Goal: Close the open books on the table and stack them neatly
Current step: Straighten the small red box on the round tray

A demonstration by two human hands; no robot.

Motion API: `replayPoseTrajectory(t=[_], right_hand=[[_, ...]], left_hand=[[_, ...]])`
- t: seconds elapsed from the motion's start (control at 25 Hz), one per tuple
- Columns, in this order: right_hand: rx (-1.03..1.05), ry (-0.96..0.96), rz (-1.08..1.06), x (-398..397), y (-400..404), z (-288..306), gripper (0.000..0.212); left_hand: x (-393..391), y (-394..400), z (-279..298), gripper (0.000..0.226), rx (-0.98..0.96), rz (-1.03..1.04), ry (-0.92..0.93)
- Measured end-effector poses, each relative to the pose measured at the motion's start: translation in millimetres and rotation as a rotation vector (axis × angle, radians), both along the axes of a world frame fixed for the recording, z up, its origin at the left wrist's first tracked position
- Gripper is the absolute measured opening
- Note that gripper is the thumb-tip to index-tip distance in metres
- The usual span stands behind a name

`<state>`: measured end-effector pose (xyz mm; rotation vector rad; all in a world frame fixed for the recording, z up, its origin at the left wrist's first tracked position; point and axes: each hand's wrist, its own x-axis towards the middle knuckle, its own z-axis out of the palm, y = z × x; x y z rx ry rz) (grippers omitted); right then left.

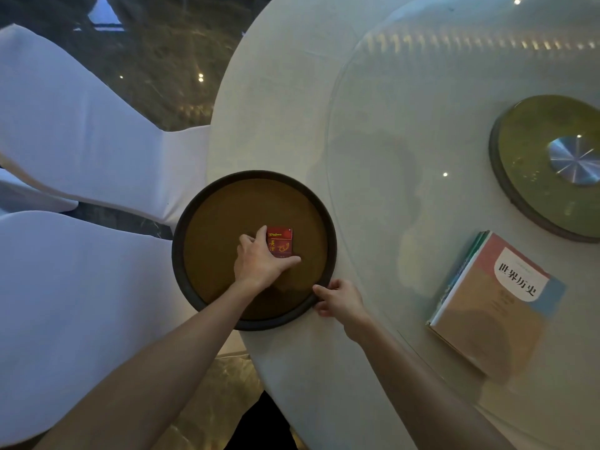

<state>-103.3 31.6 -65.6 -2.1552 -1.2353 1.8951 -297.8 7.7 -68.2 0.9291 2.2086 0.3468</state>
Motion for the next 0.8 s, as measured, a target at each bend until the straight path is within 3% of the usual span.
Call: replayPoseTrajectory(t=[0.2,0.48,0.68,0.8], right_hand=[[0.017,0.021,0.046,-1,1,1,0.011],[0.086,0.048,0.056,2,14,9,0.01],[0.103,-0.087,0.177,4,24,8,0.008],[0.33,-0.306,0.394,0,28,11,0.024]], left_hand=[[3,8,-3,0.102,0.034,-0.017,0.009],[-25,6,3,0.084,0.182,-0.281,0.057],[-32,15,2,0.08,0.188,-0.396,0.038],[-29,25,3,0.079,0.225,-0.432,0.04]])
